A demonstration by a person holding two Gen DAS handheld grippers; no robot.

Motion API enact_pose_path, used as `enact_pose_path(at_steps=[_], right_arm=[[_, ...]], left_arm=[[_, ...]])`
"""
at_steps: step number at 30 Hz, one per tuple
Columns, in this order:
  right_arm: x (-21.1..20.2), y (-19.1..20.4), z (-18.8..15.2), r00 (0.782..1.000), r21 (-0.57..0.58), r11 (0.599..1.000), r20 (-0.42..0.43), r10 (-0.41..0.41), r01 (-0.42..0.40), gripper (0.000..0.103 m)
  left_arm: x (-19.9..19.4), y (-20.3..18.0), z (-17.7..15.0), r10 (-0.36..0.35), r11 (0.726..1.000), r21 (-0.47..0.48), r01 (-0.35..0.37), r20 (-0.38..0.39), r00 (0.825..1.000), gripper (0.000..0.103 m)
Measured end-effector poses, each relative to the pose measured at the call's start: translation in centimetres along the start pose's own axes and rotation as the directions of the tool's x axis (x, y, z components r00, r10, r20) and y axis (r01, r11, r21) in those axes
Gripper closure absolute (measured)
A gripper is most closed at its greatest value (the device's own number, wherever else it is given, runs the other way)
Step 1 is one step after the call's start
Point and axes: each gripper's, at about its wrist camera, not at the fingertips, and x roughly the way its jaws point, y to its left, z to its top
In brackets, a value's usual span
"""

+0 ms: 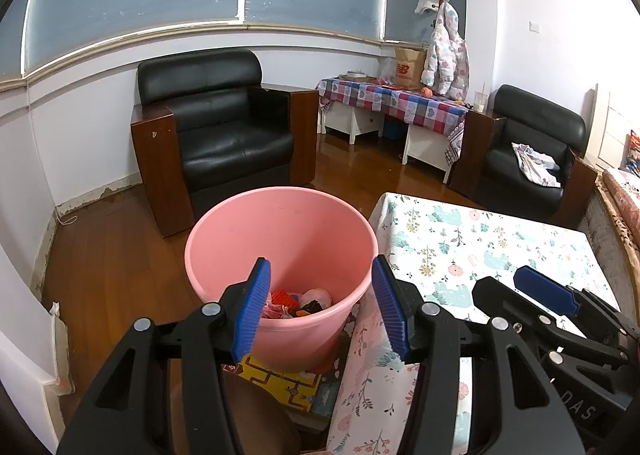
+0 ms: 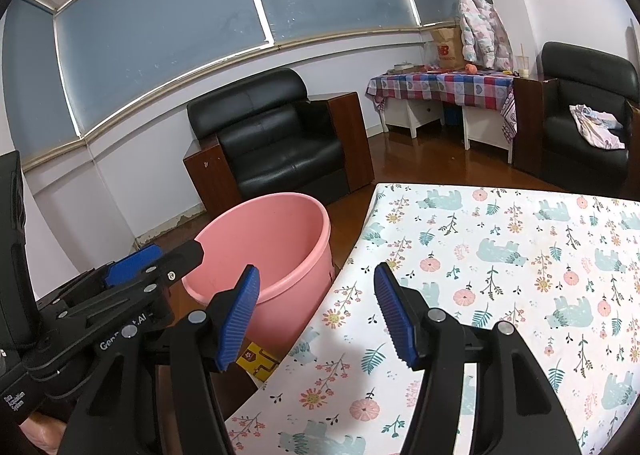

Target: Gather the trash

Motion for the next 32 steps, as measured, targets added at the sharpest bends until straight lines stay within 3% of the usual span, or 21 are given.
enact_pose_path(at_steps=[32], right_arm=[[0.3, -2.6, -0.9, 1.000, 0.046, 0.999, -0.017, -0.017, 0.017, 0.044]], left_arm=[[1.2, -1.8, -0.3, 0.006, 0.999, 0.048, -0.005, -0.017, 1.000, 0.050]])
